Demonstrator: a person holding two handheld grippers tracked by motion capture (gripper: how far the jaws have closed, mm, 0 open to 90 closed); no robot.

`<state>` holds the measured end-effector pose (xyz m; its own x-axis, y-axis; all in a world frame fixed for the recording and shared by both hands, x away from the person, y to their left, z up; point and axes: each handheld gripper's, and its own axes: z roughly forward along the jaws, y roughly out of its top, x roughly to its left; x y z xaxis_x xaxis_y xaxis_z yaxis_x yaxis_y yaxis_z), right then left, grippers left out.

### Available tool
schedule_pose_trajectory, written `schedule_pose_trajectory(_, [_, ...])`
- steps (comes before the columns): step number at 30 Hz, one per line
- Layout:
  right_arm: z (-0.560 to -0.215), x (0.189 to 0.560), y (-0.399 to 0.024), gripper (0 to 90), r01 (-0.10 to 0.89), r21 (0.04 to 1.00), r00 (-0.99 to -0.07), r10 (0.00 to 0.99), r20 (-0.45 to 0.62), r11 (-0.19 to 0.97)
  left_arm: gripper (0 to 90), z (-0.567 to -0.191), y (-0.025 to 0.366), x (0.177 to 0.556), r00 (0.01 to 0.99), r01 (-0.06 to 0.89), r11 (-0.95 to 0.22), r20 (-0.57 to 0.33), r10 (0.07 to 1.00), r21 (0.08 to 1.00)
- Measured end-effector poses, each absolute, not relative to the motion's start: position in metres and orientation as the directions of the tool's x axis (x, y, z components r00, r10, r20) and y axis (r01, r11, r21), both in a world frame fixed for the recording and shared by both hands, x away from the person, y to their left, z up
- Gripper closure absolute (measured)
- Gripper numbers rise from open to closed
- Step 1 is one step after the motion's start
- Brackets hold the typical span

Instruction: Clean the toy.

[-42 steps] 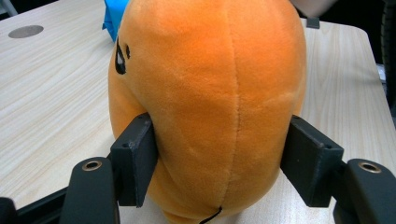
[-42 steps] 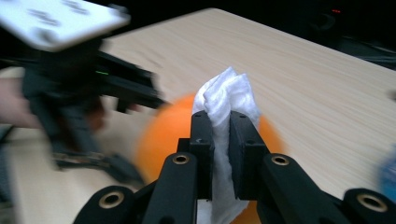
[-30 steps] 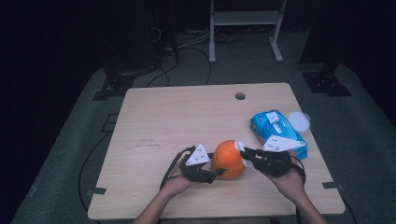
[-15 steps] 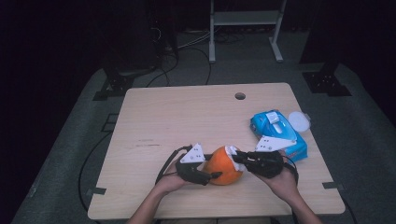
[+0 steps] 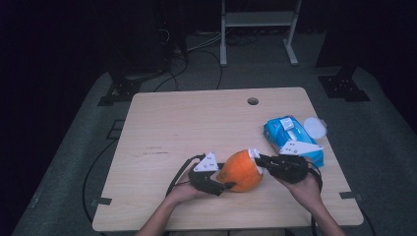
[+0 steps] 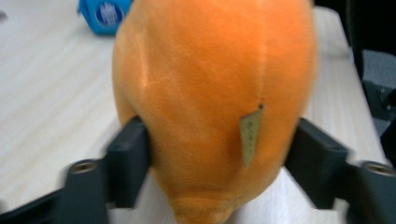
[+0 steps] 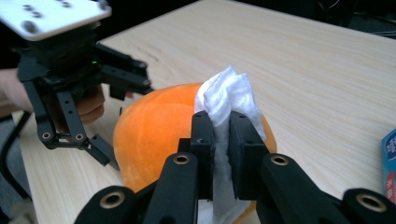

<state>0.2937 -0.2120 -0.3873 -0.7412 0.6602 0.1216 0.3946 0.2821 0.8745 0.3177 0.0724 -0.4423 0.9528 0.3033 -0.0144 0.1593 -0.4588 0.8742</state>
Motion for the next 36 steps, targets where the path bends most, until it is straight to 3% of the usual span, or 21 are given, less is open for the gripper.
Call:
schedule_pose_trajectory(2, [-0.385, 0.294, -0.216, 80.7, 0.395, 0.881, -0.731, 0.669, 0.131, 0.260, 37.0, -0.429, 0.078, 0.315, 0.953, 0.150, -0.422, -0.018, 0.301, 0.894])
schedule_pose_trajectory(8, [-0.386, 0.297, -0.216, 80.7, 0.424, 0.877, -0.728, 0.661, 0.182, 0.225, 37.5, -0.401, 0.094, 0.310, 0.951, 0.122, -0.386, 0.003, 0.309, 0.914])
schedule_pose_trajectory(15, [-0.402, 0.303, -0.206, 81.0, 0.468, 0.832, -0.720, 0.674, 0.163, 0.298, 35.2, -0.427, 0.090, 0.321, 0.949, 0.193, -0.472, -0.040, 0.314, 0.860])
schedule_pose_trajectory(25, [-0.385, 0.277, -0.162, 80.9, 0.345, 0.859, -0.828, 0.554, 0.088, 0.377, 29.6, -0.430, 0.065, 0.311, 0.951, 0.129, -0.504, 0.038, 0.308, 0.854])
schedule_pose_trajectory(36, [-0.397, 0.297, -0.204, 80.9, 0.420, 0.853, -0.737, 0.664, 0.124, 0.308, 27.4, -0.433, 0.071, 0.319, 0.936, 0.184, -0.439, -0.020, 0.351, 0.879])
